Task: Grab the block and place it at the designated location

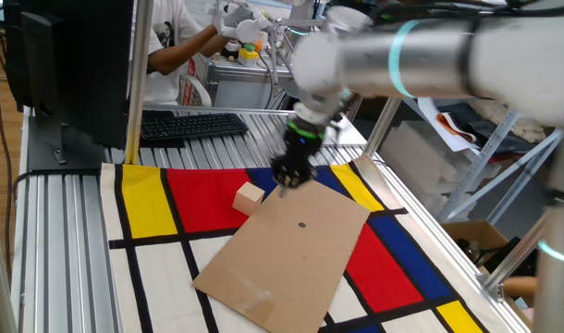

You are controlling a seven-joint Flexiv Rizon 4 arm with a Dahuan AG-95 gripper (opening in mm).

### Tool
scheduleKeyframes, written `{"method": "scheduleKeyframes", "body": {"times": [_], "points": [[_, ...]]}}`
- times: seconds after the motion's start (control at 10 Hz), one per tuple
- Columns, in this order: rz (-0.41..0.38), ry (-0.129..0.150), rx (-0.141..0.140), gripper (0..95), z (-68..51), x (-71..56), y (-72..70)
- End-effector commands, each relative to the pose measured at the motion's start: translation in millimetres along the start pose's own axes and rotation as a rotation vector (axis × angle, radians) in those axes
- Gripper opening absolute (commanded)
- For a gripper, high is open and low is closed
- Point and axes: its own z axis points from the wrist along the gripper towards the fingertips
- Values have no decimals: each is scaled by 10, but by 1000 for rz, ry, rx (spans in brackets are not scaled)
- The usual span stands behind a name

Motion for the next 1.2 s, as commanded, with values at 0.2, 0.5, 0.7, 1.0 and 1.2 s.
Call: {"method": "scheduleKeyframes", "body": {"times": [0.2, 0.5, 0.7, 1.0, 1.2], "points": [[-50, -1, 1, 0, 72, -445, 448], [-57, 3, 8, 0, 194, -573, 621], [-63, 8, 8, 0, 211, -578, 633], [-67, 7, 12, 0, 224, -592, 627], [-73, 10, 17, 0, 236, -588, 630]]}}
